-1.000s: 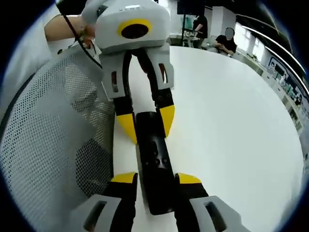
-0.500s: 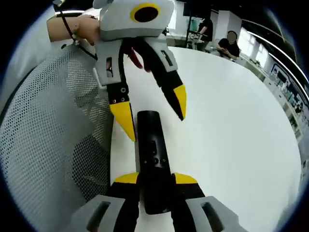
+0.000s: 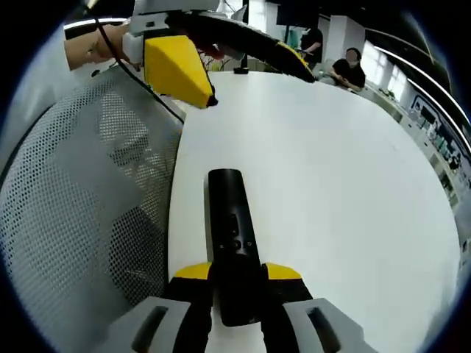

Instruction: Press the specified remote control buttons in sequence, fully releasing each button before pressing the next.

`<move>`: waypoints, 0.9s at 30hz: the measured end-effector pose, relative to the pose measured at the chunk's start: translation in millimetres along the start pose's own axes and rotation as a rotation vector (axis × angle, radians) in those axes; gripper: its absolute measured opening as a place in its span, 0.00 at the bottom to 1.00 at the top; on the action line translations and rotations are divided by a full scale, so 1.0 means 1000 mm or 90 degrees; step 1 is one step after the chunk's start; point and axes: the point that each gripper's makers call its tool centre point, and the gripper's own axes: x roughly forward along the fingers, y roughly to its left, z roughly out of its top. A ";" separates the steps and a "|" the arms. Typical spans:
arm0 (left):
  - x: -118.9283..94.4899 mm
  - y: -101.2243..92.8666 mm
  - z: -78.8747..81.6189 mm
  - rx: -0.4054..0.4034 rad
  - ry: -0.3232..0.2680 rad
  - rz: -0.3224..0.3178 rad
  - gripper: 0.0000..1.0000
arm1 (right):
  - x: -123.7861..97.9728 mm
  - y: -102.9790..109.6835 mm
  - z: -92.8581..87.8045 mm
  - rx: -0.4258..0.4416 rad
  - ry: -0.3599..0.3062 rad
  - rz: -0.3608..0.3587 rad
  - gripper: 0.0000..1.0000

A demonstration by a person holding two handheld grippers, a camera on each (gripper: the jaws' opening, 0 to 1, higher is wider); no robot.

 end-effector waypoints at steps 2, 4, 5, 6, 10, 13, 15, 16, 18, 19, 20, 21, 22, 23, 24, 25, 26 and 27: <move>-0.005 0.006 0.011 -0.013 -0.038 0.025 0.79 | 0.000 0.000 0.000 0.001 0.000 -0.001 0.22; -0.011 0.010 0.018 -0.023 -0.058 0.039 0.82 | 0.000 0.000 0.000 0.003 0.001 -0.002 0.22; -0.012 0.011 0.020 -0.022 -0.064 0.043 0.83 | 0.000 0.000 0.000 0.004 0.001 -0.002 0.22; -0.015 0.013 0.024 -0.025 -0.077 0.048 0.85 | 0.000 0.000 0.000 0.005 0.002 -0.002 0.22; -0.027 0.021 0.038 -0.050 -0.125 0.064 0.89 | 0.000 -0.001 0.001 0.008 0.009 0.002 0.22; -0.035 0.029 0.042 -0.074 -0.149 0.083 0.93 | 0.000 -0.004 0.002 0.018 0.012 0.006 0.21; -0.040 0.037 0.037 -0.085 -0.152 0.093 0.95 | 0.001 -0.006 0.004 0.022 0.016 0.007 0.21; -0.043 0.042 0.033 -0.090 -0.154 0.097 0.96 | 0.001 -0.008 0.004 0.020 0.017 0.005 0.21; -0.047 0.045 0.032 -0.100 -0.160 0.104 0.96 | 0.003 -0.014 0.004 0.018 0.019 0.002 0.21; -0.049 0.046 0.032 -0.106 -0.163 0.107 0.96 | 0.003 -0.017 0.006 0.016 0.020 0.002 0.21; -0.050 0.046 0.031 -0.110 -0.165 0.109 0.96 | 0.004 -0.020 0.006 0.013 0.022 0.001 0.21; -0.051 0.046 0.030 -0.113 -0.165 0.112 0.97 | 0.004 -0.024 0.007 0.013 0.024 0.001 0.21; -0.052 0.046 0.030 -0.114 -0.164 0.115 0.97 | 0.004 -0.027 0.008 0.018 0.025 0.001 0.21; -0.053 0.047 0.029 -0.116 -0.164 0.118 0.97 | 0.005 -0.030 0.009 0.027 0.023 0.003 0.21; -0.054 0.048 0.027 -0.118 -0.164 0.121 0.97 | 0.006 -0.033 0.010 0.032 0.023 0.005 0.21; -0.054 0.048 0.026 -0.121 -0.163 0.123 0.97 | 0.006 -0.038 0.011 0.033 0.022 0.005 0.21; -0.055 0.048 0.025 -0.124 -0.163 0.125 0.97 | 0.007 -0.042 0.012 0.035 0.023 0.003 0.21; -0.055 0.048 0.024 -0.127 -0.163 0.127 0.97 | 0.007 -0.047 0.013 0.036 0.025 -0.001 0.21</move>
